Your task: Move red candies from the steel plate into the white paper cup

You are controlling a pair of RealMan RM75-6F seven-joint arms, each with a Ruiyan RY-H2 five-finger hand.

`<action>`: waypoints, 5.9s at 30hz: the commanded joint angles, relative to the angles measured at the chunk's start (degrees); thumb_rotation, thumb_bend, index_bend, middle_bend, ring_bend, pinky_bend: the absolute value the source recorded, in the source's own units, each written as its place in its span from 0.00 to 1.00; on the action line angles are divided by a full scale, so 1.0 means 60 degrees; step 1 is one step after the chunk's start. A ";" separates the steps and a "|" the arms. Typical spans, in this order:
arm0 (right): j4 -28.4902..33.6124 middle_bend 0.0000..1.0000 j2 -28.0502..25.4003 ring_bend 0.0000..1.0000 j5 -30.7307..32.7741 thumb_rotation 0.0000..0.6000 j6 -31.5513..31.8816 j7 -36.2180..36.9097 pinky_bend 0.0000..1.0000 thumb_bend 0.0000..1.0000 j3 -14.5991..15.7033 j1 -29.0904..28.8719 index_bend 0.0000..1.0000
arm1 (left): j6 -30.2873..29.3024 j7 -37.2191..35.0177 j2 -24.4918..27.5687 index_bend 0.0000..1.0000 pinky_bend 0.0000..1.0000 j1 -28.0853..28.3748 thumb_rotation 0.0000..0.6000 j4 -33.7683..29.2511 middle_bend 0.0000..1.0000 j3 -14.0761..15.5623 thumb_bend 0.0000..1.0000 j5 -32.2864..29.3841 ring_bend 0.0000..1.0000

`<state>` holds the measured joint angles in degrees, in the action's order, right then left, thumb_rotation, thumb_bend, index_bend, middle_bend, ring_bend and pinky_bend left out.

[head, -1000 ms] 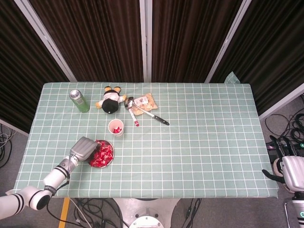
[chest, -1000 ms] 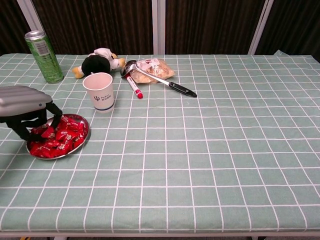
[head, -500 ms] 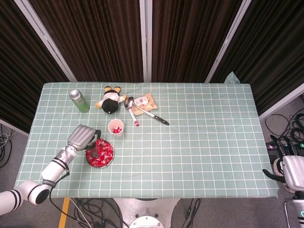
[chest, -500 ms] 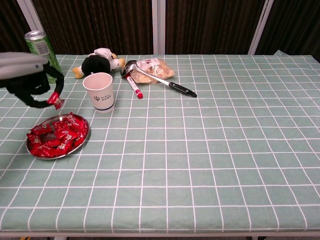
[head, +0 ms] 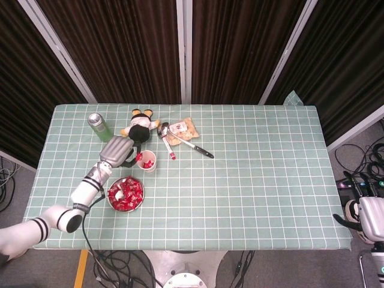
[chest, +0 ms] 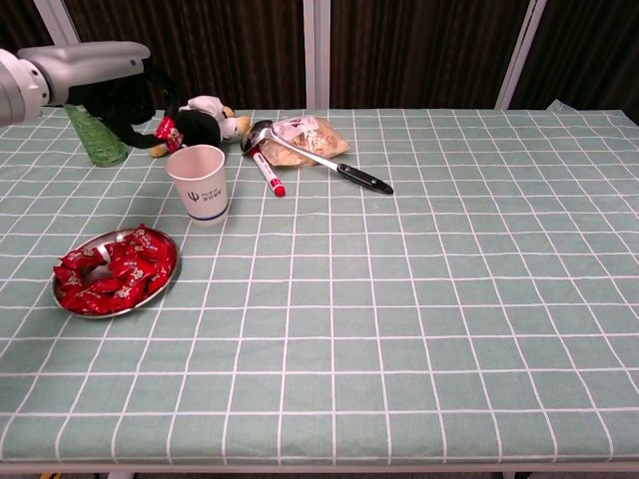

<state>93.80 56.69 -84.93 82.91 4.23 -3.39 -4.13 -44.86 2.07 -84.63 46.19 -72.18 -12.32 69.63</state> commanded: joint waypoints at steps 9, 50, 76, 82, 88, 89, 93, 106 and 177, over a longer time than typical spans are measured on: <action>-0.0007 0.26 0.0013 0.05 0.0004 1.00 -0.0047 -0.0004 0.25 0.02 -0.0010 -0.0027 0.06 | 0.0214 0.0440 -0.0096 0.52 1.00 0.0249 1.00 -0.0115 0.99 0.0201 0.45 -0.0187 0.94; 0.0190 0.27 -0.0010 0.05 -0.0229 1.00 -0.0020 -0.0167 0.26 0.02 0.0038 -0.0110 0.06 | -0.0726 0.2937 0.0966 0.48 1.00 -0.1896 1.00 -0.1774 0.97 0.2068 0.25 -0.1029 0.93; 0.0252 0.27 -0.0028 0.05 -0.0143 1.00 -0.0032 -0.0237 0.27 0.02 0.0033 -0.0093 0.06 | -0.0087 0.3901 0.0860 0.48 1.00 -0.1236 1.00 -0.2058 0.97 0.2082 0.27 -0.2004 0.93; 0.0244 0.27 -0.0034 0.05 -0.0094 1.00 -0.0058 -0.0229 0.27 0.02 0.0022 -0.0097 0.06 | -0.0100 0.3876 0.0634 0.48 1.00 -0.1176 1.00 -0.1771 0.97 0.2098 0.27 -0.1969 0.93; 0.0227 0.27 -0.0020 0.05 -0.0083 1.00 -0.0109 -0.0228 0.27 0.02 0.0026 -0.0119 0.06 | -0.0300 0.3664 0.0483 0.48 1.00 -0.1260 1.00 -0.1604 0.97 0.2096 0.27 -0.1734 0.93; 0.0228 0.27 -0.0019 0.05 -0.0078 1.00 -0.0117 -0.0229 0.27 0.02 0.0022 -0.0125 0.06 | -0.0284 0.3631 0.0488 0.48 1.00 -0.1256 1.00 -0.1602 0.97 0.2103 0.27 -0.1691 0.93; 0.0226 0.27 -0.0019 0.05 -0.0074 1.00 -0.0121 -0.0218 0.27 0.02 0.0021 -0.0128 0.06 | -0.0133 0.3477 0.0449 0.48 1.00 -0.1197 1.00 -0.1542 0.97 0.2117 0.26 -0.1536 0.93; 0.0192 0.27 -0.0027 0.05 -0.0060 1.00 -0.0136 -0.0161 0.27 0.02 0.0013 -0.0135 0.06 | -0.0163 0.2590 0.0063 0.58 1.00 -0.1303 1.00 -0.0997 0.98 0.2042 0.31 -0.0929 0.93; 0.0012 0.27 -0.0022 0.05 0.0026 1.00 -0.0065 0.0110 0.28 0.02 0.0011 -0.0044 0.06 | 0.0430 0.1181 -0.0139 0.54 1.00 0.0369 1.00 -0.0341 0.99 0.0099 0.53 -0.1324 0.94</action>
<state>93.88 56.55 -84.78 82.53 4.88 -3.31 -4.38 -42.38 9.07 -85.50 48.31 -74.05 -11.85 61.84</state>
